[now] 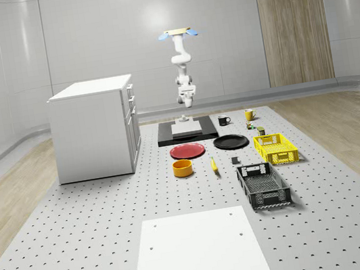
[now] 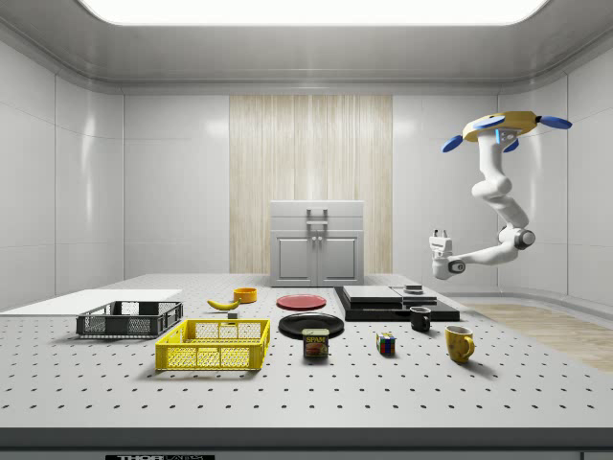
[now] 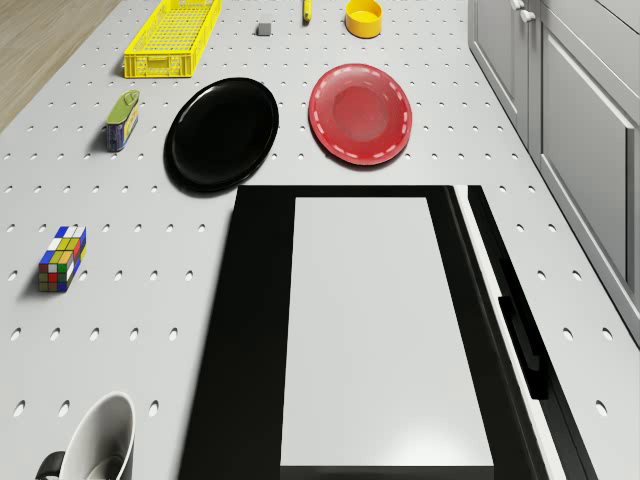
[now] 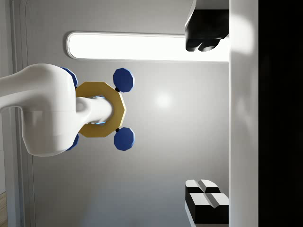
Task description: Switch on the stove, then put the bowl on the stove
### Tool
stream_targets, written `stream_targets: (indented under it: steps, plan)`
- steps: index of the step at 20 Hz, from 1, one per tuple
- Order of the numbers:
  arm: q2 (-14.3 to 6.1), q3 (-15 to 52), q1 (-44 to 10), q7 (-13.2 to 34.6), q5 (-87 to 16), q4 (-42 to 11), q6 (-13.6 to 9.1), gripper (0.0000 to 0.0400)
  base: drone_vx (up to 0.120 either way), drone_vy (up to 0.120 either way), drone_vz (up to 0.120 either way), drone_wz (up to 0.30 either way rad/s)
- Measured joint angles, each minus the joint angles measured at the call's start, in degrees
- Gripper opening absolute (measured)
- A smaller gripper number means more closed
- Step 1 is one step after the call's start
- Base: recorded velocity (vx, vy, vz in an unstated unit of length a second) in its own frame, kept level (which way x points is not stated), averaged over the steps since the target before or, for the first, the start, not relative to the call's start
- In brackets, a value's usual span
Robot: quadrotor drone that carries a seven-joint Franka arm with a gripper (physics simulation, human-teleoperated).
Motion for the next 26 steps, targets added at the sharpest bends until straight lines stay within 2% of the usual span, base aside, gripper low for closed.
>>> stream_targets:
  steps: [9,14,16,19,22,24,26]
  plan:
    - [-0.39,4.76,-1.47,0.89,-6.70,-0.74,0.48,0.0400,0.000,-0.120,0.000,0.000]
    - [-1.01,12.49,-3.93,2.46,-17.71,-2.93,0.99,0.0400,0.000,-0.120,0.000,0.000]
    - [-1.55,17.49,-5.60,3.62,-25.00,-5.15,1.36,0.0400,0.000,0.000,-0.020,0.000]
    - [-2.97,27.19,-9.19,6.48,-39.87,-11.41,2.11,0.0400,0.000,0.000,-0.120,0.000]
    - [-5.21,38.23,-14.46,11.46,-58.65,-21.57,2.54,0.0400,0.120,0.000,-0.120,0.000]
    - [-6.90,45.12,-19.19,16.07,-71.71,-29.15,1.91,0.0400,0.120,0.000,-0.120,0.000]
    - [-8.53,51.04,-24.91,21.22,-83.55,-35.76,0.19,0.0400,0.120,0.000,-0.120,0.000]
